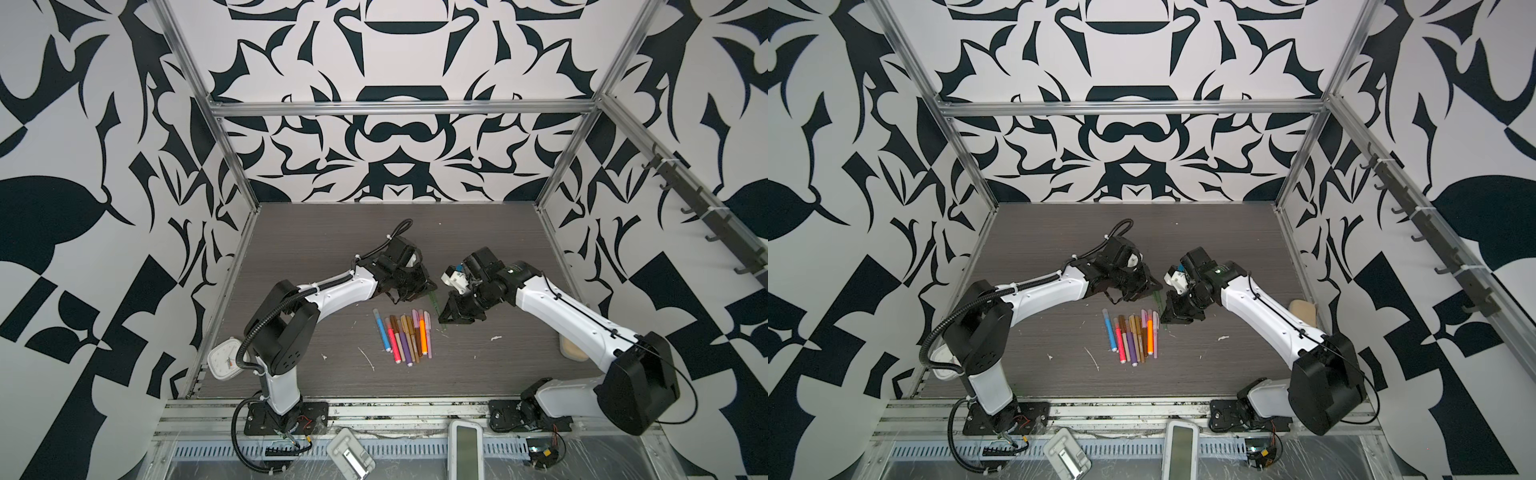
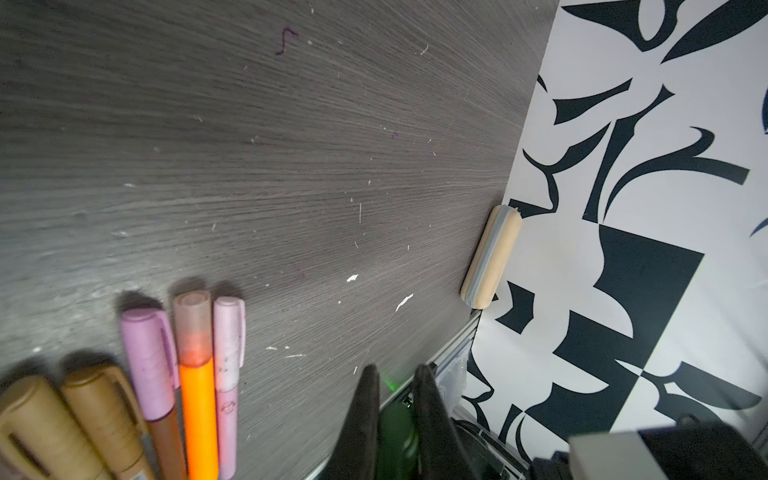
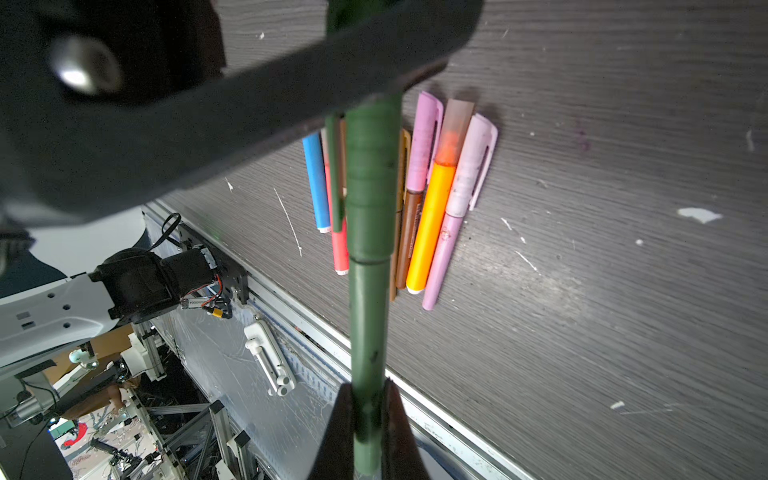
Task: Open the pen caps
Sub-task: 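Grasp the green pen cap with the left gripper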
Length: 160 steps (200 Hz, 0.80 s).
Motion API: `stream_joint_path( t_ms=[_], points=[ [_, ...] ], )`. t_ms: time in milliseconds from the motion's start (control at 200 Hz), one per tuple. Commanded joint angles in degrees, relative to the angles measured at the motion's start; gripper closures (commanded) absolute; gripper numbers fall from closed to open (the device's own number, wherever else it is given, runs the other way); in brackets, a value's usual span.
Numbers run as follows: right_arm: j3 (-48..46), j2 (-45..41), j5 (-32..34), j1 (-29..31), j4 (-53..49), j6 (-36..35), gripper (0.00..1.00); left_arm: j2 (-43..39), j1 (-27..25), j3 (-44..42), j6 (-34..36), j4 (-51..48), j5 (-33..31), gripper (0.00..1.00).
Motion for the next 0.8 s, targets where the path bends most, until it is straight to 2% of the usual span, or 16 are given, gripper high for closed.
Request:
stream_joint_path(
  t_ms=[0,95,145,240,380,435,535,620,695,795],
  points=[
    [2.00,0.23,-0.42,-0.04,-0.24,-0.78,1.00,0.67,-0.12,-0.20,-0.31,1.07,0.96,1.00],
    [2.79,0.69,-0.04,-0.07,0.05,-0.77,1.00,0.30,-0.12,-0.29,-0.30,1.13,1.11,1.00],
    [3.16,1.01,0.04,-0.06,0.23,-0.83,1.00,0.21,-0.11,-0.20,-0.30,1.24,1.68,0.91],
    [3.85,1.76,0.23,-0.01,0.59,-0.53,1.00,-0.02,-0.19,-0.11,-0.06,1.33,2.14,0.84],
    [4.85,2.93,0.03,-0.01,0.94,-0.41,1.00,-0.02,-0.20,-0.38,-0.20,1.29,2.11,0.82],
    [5.11,3.19,0.16,-0.01,1.02,-0.42,1.00,0.03,-0.16,-0.21,-0.30,1.29,2.28,0.77],
    [5.31,3.58,0.13,-0.02,0.90,-0.62,1.00,0.03,-0.21,0.15,-0.13,1.33,2.38,0.77],
    [5.39,3.75,0.30,-0.10,0.90,-0.83,1.00,0.17,-0.24,0.59,0.05,1.35,3.00,0.67],
    [5.55,4.02,0.23,-0.10,0.98,-0.83,1.00,0.29,-0.21,0.79,0.22,1.20,3.18,0.71],
    [5.92,4.36,0.30,-0.10,0.90,-0.97,1.00,0.21,-0.18,0.66,0.30,1.22,3.26,0.90]
  ],
)
